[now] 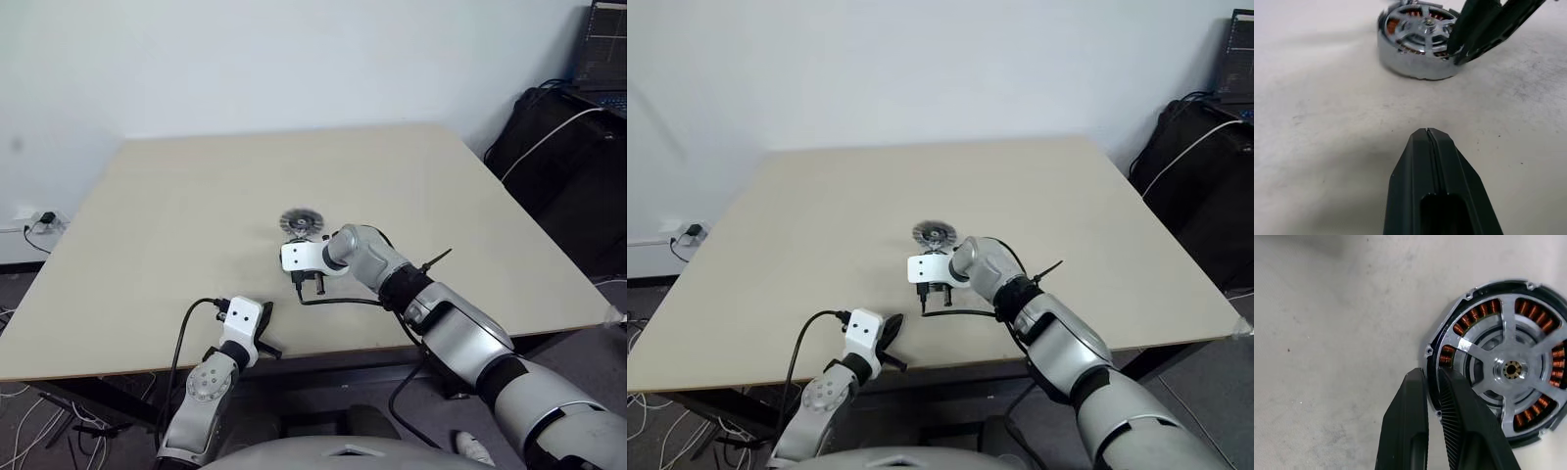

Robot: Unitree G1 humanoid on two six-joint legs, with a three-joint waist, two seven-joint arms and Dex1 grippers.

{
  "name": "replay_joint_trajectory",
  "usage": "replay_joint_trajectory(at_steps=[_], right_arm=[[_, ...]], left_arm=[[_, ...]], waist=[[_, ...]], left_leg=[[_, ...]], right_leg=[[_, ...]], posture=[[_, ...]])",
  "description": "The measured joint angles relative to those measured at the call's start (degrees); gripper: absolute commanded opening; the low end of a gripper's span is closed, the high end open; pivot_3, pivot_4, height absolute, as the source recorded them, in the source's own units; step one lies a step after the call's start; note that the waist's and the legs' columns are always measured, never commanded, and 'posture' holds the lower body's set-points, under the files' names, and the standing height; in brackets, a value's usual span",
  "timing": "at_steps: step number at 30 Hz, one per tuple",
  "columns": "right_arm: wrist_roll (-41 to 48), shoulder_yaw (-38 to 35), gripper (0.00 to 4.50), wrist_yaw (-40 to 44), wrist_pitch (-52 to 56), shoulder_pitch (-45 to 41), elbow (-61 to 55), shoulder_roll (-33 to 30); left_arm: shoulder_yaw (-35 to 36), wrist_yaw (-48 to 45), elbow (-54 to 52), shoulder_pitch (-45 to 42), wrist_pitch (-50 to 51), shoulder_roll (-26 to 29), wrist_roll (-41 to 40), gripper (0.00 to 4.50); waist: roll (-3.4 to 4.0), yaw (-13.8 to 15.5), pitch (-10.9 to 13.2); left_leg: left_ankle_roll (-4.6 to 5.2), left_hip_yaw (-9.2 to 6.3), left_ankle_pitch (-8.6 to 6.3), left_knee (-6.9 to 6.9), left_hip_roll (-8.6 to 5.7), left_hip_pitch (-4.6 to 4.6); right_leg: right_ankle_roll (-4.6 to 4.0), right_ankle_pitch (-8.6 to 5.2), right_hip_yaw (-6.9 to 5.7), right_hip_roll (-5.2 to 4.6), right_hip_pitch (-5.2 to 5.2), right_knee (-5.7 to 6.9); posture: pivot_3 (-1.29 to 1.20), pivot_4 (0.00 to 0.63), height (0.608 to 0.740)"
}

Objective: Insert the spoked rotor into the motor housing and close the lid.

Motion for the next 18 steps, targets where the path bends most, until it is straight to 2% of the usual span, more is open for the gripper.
replay_joint_trajectory(at_steps=[8, 12, 18], right_arm=[[0.64, -2.54, 0.11, -1.2, 0.42, 2.22, -2.18, -1.02], [2.56, -5.54, 0.11, -0.45, 4.0, 7.26, -10.63, -4.21], [5.75, -8.76, 0.11, 3.59, 13.73, 18.01, -31.02, -9.95]], left_arm=[[0.07, -0.02, 0.0, -0.54, -0.07, -0.09, -0.7, 0.0], [-0.01, -0.02, 0.02, -0.68, -0.13, -0.2, -0.83, 0.0], [-0.32, -0.24, 0.24, -1.11, -0.19, -0.38, -0.92, 0.0]], waist=[[-0.01, 0.2, 0.0], [-0.01, 0.65, 0.01], [-0.06, 1.56, 0.03]], left_leg=[[0.2, -0.08, 0.2, 0.0, -0.02, -0.04], [0.29, -0.12, 0.16, -0.02, -0.05, -0.14], [0.33, -0.15, 0.04, -0.03, -0.04, -0.38]], right_leg=[[-0.02, 0.03, -0.05, -0.01, 0.0, 0.01], [-0.03, 0.03, -0.04, -0.04, -0.06, -0.06], [-0.03, 0.02, -0.04, -0.08, -0.17, -0.12]], posture=[[0.0, 0.0, 0.74], [0.0, 0.0, 0.74], [0.0, 0.0, 0.74]])
